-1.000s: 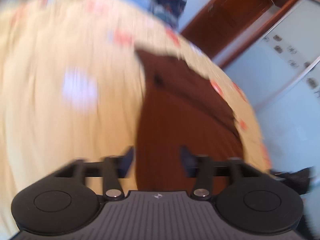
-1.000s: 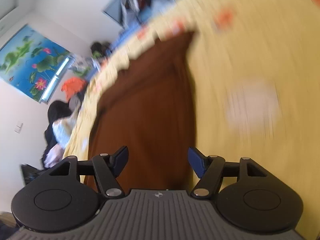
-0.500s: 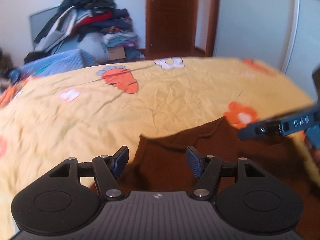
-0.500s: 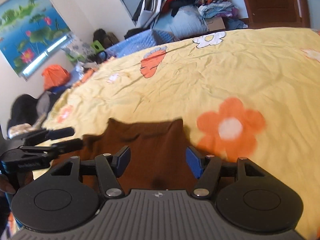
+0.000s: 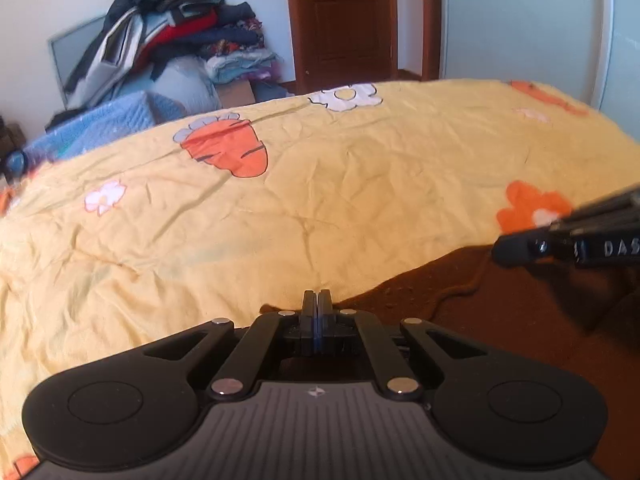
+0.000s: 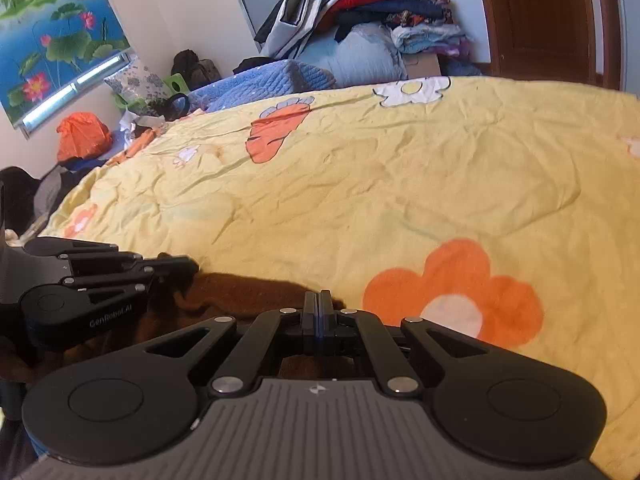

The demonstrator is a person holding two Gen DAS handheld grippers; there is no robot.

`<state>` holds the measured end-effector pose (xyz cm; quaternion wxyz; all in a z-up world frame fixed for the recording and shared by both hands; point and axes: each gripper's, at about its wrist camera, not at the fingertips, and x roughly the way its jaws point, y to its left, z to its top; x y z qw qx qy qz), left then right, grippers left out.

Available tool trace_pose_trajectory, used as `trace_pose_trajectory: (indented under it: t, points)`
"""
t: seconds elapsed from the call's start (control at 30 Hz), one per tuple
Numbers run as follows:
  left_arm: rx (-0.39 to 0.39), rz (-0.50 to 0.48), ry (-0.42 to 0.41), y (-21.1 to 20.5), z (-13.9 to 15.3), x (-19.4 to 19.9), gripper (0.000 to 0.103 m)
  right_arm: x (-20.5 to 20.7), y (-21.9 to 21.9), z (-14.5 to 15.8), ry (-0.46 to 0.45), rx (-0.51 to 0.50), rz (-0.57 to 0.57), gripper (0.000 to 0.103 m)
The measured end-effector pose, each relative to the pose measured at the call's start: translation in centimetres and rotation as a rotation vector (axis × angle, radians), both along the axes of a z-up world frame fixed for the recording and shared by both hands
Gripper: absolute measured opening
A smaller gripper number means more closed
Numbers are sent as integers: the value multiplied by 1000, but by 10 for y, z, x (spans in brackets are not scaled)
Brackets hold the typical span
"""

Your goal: Fold small clothes

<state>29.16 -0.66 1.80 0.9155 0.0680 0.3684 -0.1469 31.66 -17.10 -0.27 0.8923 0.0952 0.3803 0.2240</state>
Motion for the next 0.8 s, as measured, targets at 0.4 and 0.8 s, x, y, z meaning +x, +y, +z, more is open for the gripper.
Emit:
trace_pose_trajectory:
  t: [0.4, 0.8]
  points:
    - [-47, -79, 26, 30, 6, -17, 79, 2, -1, 7, 75, 24, 78, 50]
    - [109, -72, -47, -11, -12, -5, 5, 1, 6, -1, -20, -75, 36, 12]
